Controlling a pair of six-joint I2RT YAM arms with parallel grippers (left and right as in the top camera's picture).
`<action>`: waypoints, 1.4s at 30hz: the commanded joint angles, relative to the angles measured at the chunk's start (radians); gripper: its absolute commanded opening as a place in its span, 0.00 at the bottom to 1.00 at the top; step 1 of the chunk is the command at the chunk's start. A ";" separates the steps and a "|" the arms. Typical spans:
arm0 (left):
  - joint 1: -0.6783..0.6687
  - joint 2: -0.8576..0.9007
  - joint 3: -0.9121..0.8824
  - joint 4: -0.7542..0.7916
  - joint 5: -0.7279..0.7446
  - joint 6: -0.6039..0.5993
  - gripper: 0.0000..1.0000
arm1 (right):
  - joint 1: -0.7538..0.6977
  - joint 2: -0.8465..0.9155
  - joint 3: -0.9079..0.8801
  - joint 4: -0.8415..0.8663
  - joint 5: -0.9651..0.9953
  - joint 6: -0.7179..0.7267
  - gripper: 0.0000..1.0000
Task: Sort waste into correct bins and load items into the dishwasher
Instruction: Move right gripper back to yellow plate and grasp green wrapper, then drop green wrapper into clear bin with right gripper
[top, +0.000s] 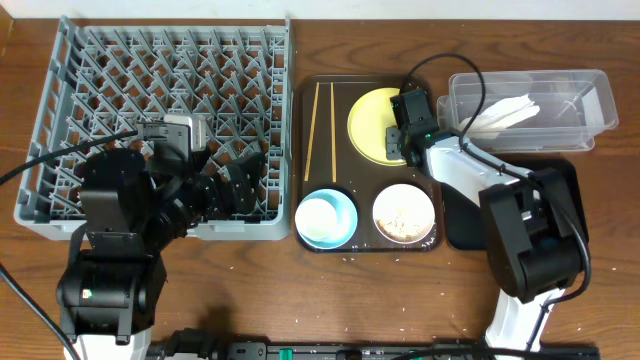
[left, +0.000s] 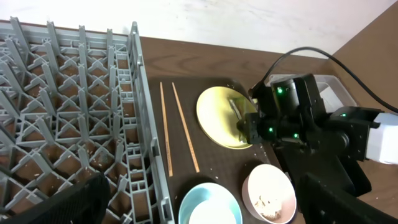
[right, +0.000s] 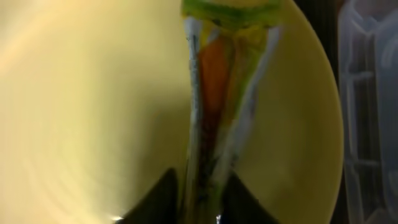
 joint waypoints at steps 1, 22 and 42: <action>0.002 0.000 0.013 0.000 -0.009 0.009 0.96 | 0.003 -0.030 0.000 -0.014 -0.031 0.005 0.04; 0.002 0.000 0.013 0.000 -0.009 0.010 0.96 | -0.270 -0.406 0.000 -0.063 0.144 0.473 0.01; 0.002 0.000 0.013 0.000 -0.009 0.009 0.96 | -0.334 -0.473 0.000 -0.067 -0.088 0.259 0.69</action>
